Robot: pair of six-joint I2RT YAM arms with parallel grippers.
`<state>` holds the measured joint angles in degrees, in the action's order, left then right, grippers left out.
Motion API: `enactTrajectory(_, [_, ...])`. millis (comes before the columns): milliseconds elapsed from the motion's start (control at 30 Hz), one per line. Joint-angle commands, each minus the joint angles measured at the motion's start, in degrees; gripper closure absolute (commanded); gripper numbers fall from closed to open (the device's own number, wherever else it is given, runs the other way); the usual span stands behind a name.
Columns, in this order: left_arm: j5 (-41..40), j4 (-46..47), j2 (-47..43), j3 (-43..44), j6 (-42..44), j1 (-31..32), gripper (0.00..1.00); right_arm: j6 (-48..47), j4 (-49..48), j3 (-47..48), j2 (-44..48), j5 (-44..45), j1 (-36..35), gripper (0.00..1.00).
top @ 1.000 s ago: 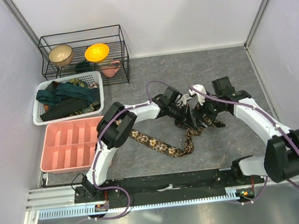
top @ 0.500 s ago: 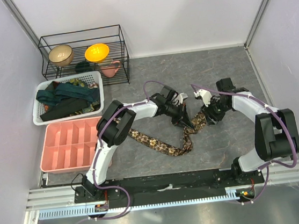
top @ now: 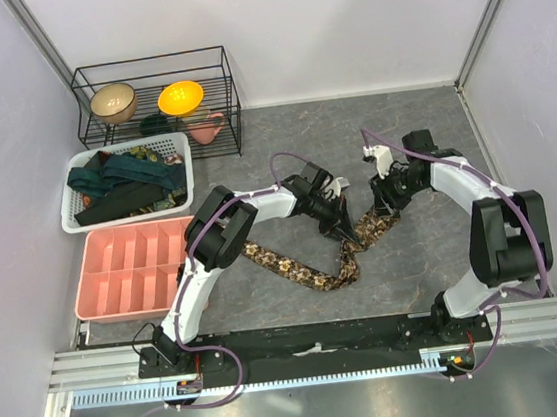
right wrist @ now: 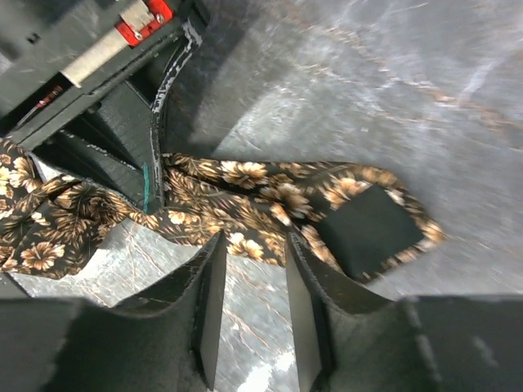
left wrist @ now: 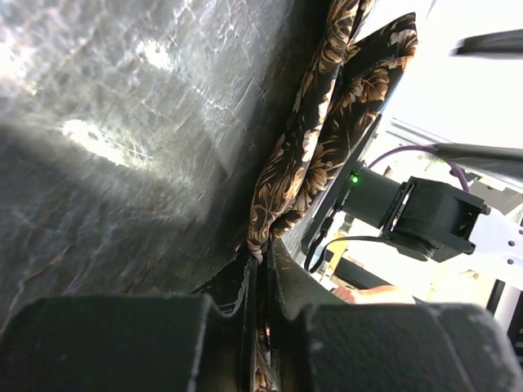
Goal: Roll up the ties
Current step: Flatten out the tie at the center of the board.
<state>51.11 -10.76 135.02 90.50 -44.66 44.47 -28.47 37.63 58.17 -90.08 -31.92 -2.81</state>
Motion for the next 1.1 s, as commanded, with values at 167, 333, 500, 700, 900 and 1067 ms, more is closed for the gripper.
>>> enactTrajectory(167, [-0.40, -1.27, 0.16, 2.84, 3.35, -0.52, 0.80, 5.17, -5.81, -0.25, -8.96, 5.72, -1.06, 0.62])
enactTrajectory(333, [-3.65, -4.26, -4.05, 2.84, 6.95, -2.27, 0.47, 4.65, -5.20, -0.95, -10.11, 12.58, -0.88, 0.63])
enactTrajectory(500, [-6.99, -8.38, -11.08, 2.75, 14.40, -7.98, 0.22, 1.93, -2.48, -2.27, -9.15, 16.98, 1.40, 0.65])
enactTrajectory(700, [-12.43, -15.76, -23.98, 0.21, 37.72, -13.96, 0.16, -1.41, -0.28, -3.42, -7.30, 22.33, 6.93, 0.66])
enactTrajectory(900, [-16.37, -34.57, -37.36, -13.10, 90.41, -17.05, 0.17, -6.68, 2.10, -2.54, -6.69, 24.89, 14.93, 0.67])
enactTrajectory(1067, [-28.42, -33.02, -46.51, -27.20, 113.43, -17.57, 0.19, -7.92, 2.98, -2.01, -6.77, 24.37, 17.40, 0.67])
